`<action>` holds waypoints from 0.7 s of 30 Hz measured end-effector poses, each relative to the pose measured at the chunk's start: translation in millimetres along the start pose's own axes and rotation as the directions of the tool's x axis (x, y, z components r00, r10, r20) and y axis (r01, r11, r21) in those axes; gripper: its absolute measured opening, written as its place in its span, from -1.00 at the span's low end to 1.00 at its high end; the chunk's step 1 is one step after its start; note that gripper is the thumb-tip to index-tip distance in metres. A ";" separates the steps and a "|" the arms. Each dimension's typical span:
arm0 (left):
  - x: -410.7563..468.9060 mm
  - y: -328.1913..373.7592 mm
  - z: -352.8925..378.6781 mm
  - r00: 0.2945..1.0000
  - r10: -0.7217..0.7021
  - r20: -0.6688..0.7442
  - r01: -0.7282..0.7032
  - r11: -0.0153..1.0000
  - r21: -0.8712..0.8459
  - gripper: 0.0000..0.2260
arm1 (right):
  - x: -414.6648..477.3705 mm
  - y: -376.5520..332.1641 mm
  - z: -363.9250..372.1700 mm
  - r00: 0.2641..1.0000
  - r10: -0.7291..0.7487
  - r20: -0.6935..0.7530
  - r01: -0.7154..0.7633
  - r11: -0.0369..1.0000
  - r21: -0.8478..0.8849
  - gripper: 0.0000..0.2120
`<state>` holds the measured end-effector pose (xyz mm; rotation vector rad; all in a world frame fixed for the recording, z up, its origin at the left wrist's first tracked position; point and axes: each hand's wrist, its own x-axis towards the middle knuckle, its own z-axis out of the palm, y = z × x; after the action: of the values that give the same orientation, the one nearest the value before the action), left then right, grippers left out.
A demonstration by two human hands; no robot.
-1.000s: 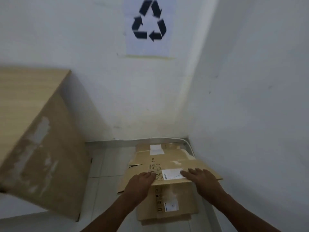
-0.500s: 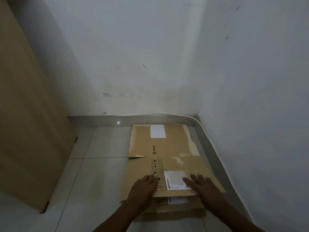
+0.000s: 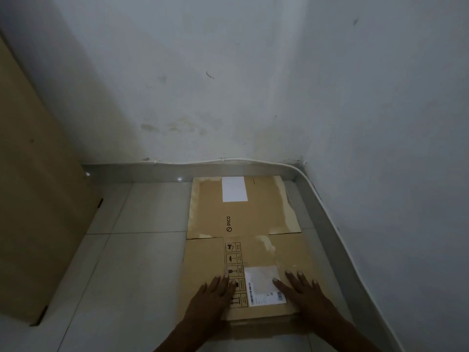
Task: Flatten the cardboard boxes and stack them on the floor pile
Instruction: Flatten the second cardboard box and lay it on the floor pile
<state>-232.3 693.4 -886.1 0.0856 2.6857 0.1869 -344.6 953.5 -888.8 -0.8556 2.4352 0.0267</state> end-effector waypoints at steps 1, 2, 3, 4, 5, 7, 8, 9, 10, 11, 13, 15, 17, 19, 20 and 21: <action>1.4 0.0 3.4 1.000 -0.001 0.016 0.001 1.000 -0.011 -0.27 | 1.7 0.4 4.9 1.000 0.012 0.006 -0.012 1.000 0.015 -0.24; 2.4 0.2 6.4 1.000 -0.001 0.029 0.002 1.000 -0.027 -0.26 | 3.2 0.6 9.8 1.000 0.021 0.017 -0.022 0.999 0.029 -0.24; 3.1 0.6 9.2 0.999 0.000 0.041 0.002 0.999 -0.040 -0.24 | 4.0 0.5 14.1 0.999 0.028 0.024 -0.029 0.999 0.045 -0.23; 4.0 0.5 11.8 0.999 0.001 0.049 0.001 0.999 -0.050 -0.23 | 4.4 -0.3 16.3 0.999 0.029 0.027 -0.031 0.998 0.058 -0.23; 4.6 0.0 13.6 0.999 0.002 0.051 0.001 0.998 -0.061 -0.22 | 4.6 -0.7 17.0 0.999 0.027 0.028 -0.028 0.998 0.064 -0.23; 7.4 -2.5 17.9 0.999 0.002 0.052 0.001 0.997 -0.073 -0.20 | 3.5 -0.9 13.5 0.999 0.017 0.035 -0.019 0.997 0.072 -0.23; 8.6 -3.5 20.0 0.999 0.002 0.052 0.002 0.997 -0.077 -0.19 | 1.9 0.7 11.1 0.999 0.014 0.048 -0.018 0.996 0.083 -0.22; 9.5 -3.9 21.8 0.998 0.003 0.055 0.001 0.997 -0.082 -0.18 | 0.4 4.0 10.4 0.998 0.013 0.064 -0.020 0.995 0.097 -0.21; 9.8 -3.3 23.2 0.998 0.004 0.060 0.001 0.996 -0.090 -0.18 | -0.9 7.9 11.0 0.997 0.012 0.082 -0.020 0.994 0.106 -0.21; 9.8 -2.2 24.7 0.998 0.007 0.068 -0.001 0.996 -0.093 -0.18 | -1.9 11.9 13.0 0.995 0.011 0.096 -0.022 0.994 0.106 -0.22; 10.4 0.8 25.9 0.998 0.005 0.069 0.001 0.996 -0.087 -0.21 | -3.7 16.3 15.7 0.996 0.018 0.091 -0.025 0.996 0.083 -0.22; 13.4 3.1 25.9 0.997 0.004 0.072 0.002 0.996 -0.086 -0.23 | -5.1 16.1 13.7 0.996 0.028 0.089 -0.036 0.996 0.086 -0.23; 15.2 4.0 23.9 0.996 0.010 0.089 -0.001 0.995 -0.104 -0.24 | -5.2 14.2 11.7 0.995 0.033 0.093 -0.042 0.994 0.101 -0.24; 14.8 3.3 23.6 0.994 0.016 0.104 -0.004 0.994 -0.112 -0.26 | -7.0 11.1 14.3 0.995 0.045 0.086 -0.055 0.991 0.122 -0.26; 14.3 3.0 23.9 0.994 0.015 0.104 -0.003 0.993 -0.115 -0.26 | -7.6 10.0 16.1 0.996 0.049 0.078 -0.059 0.989 0.133 -0.27; 13.9 3.0 24.4 0.995 0.015 0.102 -0.002 0.993 -0.118 -0.27 | -8.9 9.6 17.3 0.996 0.049 0.074 -0.059 0.989 0.139 -0.27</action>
<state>-234.1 700.6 -913.4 0.0684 2.5656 0.3344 -335.9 969.5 -900.4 -0.7144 2.3623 -0.0934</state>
